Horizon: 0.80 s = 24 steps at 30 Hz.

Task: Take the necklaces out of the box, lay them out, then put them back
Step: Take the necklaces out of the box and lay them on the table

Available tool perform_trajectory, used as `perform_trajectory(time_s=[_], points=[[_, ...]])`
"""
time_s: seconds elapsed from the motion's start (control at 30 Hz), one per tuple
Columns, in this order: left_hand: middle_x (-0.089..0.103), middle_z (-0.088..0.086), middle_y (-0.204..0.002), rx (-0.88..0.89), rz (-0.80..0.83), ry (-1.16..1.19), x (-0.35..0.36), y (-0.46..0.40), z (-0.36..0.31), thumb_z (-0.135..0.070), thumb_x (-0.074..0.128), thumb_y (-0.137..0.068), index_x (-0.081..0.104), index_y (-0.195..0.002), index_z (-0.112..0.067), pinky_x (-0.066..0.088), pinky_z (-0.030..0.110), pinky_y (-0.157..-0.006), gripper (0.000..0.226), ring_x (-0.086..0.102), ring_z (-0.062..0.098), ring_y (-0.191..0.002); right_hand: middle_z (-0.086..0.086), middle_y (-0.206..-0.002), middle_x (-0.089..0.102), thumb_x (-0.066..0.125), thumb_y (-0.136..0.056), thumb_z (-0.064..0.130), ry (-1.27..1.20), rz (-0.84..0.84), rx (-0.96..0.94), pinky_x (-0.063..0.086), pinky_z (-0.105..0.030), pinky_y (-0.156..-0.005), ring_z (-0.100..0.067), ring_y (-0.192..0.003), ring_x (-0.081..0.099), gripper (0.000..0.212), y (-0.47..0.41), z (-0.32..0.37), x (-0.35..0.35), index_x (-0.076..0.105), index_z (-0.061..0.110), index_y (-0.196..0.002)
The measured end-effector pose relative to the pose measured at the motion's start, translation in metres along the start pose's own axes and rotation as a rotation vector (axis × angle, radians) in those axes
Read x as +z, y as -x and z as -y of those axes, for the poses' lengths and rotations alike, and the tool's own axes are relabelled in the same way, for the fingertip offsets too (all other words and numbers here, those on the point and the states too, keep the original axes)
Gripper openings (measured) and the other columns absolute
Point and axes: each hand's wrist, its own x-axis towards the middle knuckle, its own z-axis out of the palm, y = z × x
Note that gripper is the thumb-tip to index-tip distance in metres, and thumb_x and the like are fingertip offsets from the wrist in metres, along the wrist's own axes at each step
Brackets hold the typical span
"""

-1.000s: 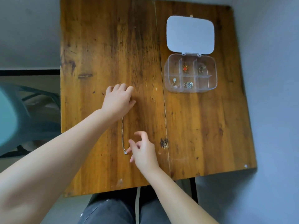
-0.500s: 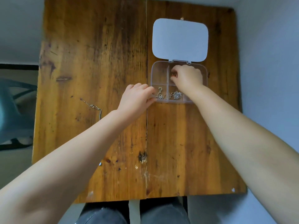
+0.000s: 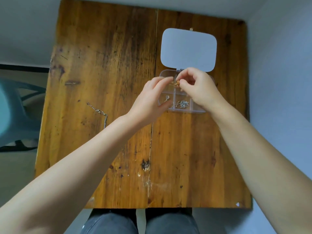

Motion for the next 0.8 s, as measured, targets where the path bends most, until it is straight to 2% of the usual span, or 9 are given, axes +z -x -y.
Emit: perform_trajectory(time_s=[0.07,0.13,0.23,0.3,0.37,0.5,0.6,0.67,0.8], points=[[0.045,0.001,-0.139,-0.033,0.096,0.196,-0.012,-0.006,-0.016,-0.019,0.061,-0.088,0.047,-0.13,-0.018,0.036,0.016,-0.1,0.044,0.041,0.007,-0.127,-0.001,-0.084,0.065,0.053,-0.092,0.015,-0.219,0.055,0.008,0.054,-0.021,-0.057,-0.014,-0.073,0.064,0.01,0.02,0.014,-0.001,0.06,0.022,-0.094],[0.063,-0.006,-0.111,-0.084,0.201,0.255,-0.028,-0.003,-0.02,-0.026,0.06,-0.09,0.06,-0.108,-0.018,0.045,0.011,-0.078,0.02,0.055,-0.006,-0.097,0.001,-0.084,0.064,0.057,-0.092,0.013,-0.416,0.067,0.075,0.054,-0.02,-0.059,-0.011,-0.074,0.065,0.011,0.037,0.022,0.001,0.061,0.024,-0.093],[0.069,0.001,-0.077,-0.139,0.274,0.253,-0.059,0.013,-0.004,-0.035,0.053,-0.092,0.069,-0.081,-0.016,0.045,0.022,-0.058,0.028,0.055,0.003,-0.061,0.001,-0.08,0.062,0.061,-0.088,0.009,-0.748,0.021,0.202,0.052,-0.022,-0.058,-0.009,-0.071,0.062,0.012,0.061,0.027,0.014,0.064,0.021,-0.089],[0.069,-0.001,-0.071,-0.17,0.31,0.295,-0.079,0.028,0.012,-0.039,0.049,-0.094,0.067,-0.072,-0.017,0.043,0.019,-0.057,0.036,0.052,0.008,-0.056,0.001,-0.074,0.06,0.06,-0.088,0.005,-0.974,-0.014,0.283,0.052,-0.023,-0.057,-0.01,-0.068,0.06,0.016,0.079,0.028,0.034,0.066,0.02,-0.084],[0.064,-0.002,-0.063,-0.214,0.396,0.32,-0.093,0.041,0.025,-0.04,0.047,-0.095,0.061,-0.07,-0.014,0.04,0.029,-0.059,0.039,0.047,0.014,-0.056,0.0,-0.076,0.06,0.058,-0.09,0.005,-1.077,-0.02,0.364,0.054,-0.025,-0.058,-0.012,-0.072,0.06,0.017,0.096,0.032,0.064,0.066,0.019,-0.087],[0.048,-0.007,-0.051,-0.229,0.652,0.393,-0.099,0.054,0.031,-0.035,0.046,-0.096,0.061,-0.078,-0.012,0.041,0.025,-0.054,0.032,0.042,0.009,-0.049,0.004,-0.116,0.059,0.049,-0.098,0.021,-0.879,-0.037,0.439,0.057,-0.031,-0.079,-0.013,-0.107,0.059,0.025,0.111,0.047,0.125,0.057,0.033,-0.118],[0.039,-0.005,-0.053,-0.27,0.773,0.513,-0.108,0.061,0.034,-0.031,0.045,-0.097,0.062,-0.085,-0.012,0.038,0.018,-0.046,0.029,0.034,0.009,-0.046,0.026,-0.126,0.051,0.041,-0.1,0.019,-0.79,-0.041,0.288,0.051,-0.028,-0.095,-0.002,-0.119,0.052,0.04,0.115,0.063,0.145,0.048,0.049,-0.126],[0.037,-0.004,-0.052,-0.306,0.804,0.59,-0.114,0.064,0.039,-0.027,0.044,-0.098,0.062,-0.082,-0.011,0.036,0.017,-0.045,0.029,0.031,0.01,-0.045,0.027,-0.117,0.06,0.044,-0.099,0.013,-0.668,-0.02,0.172,0.051,-0.024,-0.093,0.0,-0.114,0.057,0.041,0.118,0.07,0.149,0.05,0.047,-0.121],[0.039,-0.008,-0.049,-0.295,0.856,0.585,-0.122,0.068,0.051,-0.03,0.046,-0.096,0.059,-0.074,-0.014,0.04,0.019,-0.047,0.03,0.033,0.008,-0.044,0.008,-0.089,0.07,0.051,-0.095,0.01,-0.567,-0.123,0.126,0.052,-0.019,-0.068,-0.005,-0.078,0.067,0.021,0.124,0.078,0.151,0.065,0.024,-0.103]])
